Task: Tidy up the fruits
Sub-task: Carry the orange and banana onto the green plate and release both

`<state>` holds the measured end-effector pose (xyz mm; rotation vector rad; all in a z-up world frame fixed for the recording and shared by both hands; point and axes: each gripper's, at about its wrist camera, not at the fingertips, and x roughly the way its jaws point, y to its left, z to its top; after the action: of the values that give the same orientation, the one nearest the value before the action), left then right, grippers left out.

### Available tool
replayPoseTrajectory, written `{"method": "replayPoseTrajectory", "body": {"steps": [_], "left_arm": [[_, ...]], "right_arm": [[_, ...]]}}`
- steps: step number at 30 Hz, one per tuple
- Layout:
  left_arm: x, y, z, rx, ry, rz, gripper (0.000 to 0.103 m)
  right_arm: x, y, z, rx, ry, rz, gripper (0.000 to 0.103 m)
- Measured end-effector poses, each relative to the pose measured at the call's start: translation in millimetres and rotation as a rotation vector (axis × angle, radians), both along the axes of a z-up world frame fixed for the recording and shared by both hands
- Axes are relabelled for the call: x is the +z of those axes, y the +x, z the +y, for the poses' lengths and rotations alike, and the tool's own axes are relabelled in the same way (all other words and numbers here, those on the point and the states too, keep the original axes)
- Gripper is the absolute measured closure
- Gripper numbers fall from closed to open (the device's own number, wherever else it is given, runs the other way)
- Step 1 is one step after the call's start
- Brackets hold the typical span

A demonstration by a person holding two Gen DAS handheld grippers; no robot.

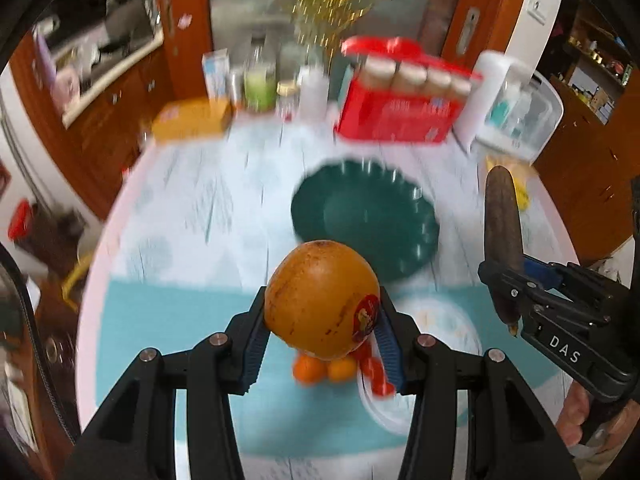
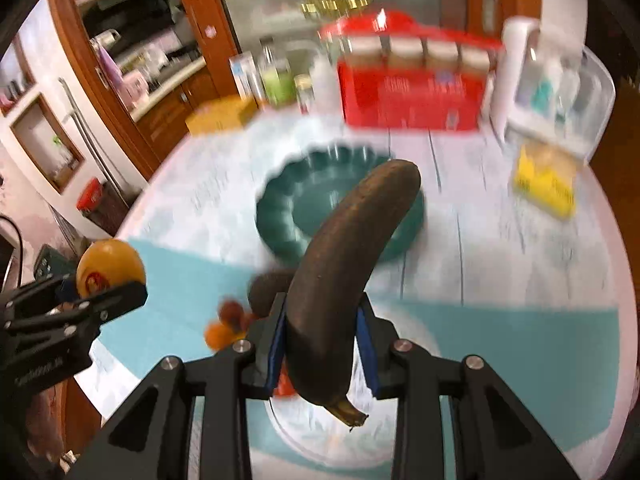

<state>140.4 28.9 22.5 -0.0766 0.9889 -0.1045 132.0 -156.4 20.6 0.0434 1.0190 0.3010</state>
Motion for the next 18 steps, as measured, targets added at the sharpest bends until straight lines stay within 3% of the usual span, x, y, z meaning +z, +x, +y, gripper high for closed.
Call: {"method": "replayPoseTrajectory", "body": {"steps": [4,7,10,18], "left_arm": [[7,49,-7,-0.022,0.015,-0.031,0.056],[-16,88,-11,-0.031,-0.007,0.011,0.056],[-57,123,-15,-0.024,-0.05,0.076,0.056],[-152,167,-40,-0.054,-0.02,0.181,0.056]], "right_arm": [[19,42,3,0.0,-0.021,-0.061,0.071],[9,74,4,-0.003,-0.032,-0.057,0.071],[-23,103,5,-0.01,-0.044,-0.02,0.071],[-117,142,8,-0.041,-0.071,0.119,0.071]]}}
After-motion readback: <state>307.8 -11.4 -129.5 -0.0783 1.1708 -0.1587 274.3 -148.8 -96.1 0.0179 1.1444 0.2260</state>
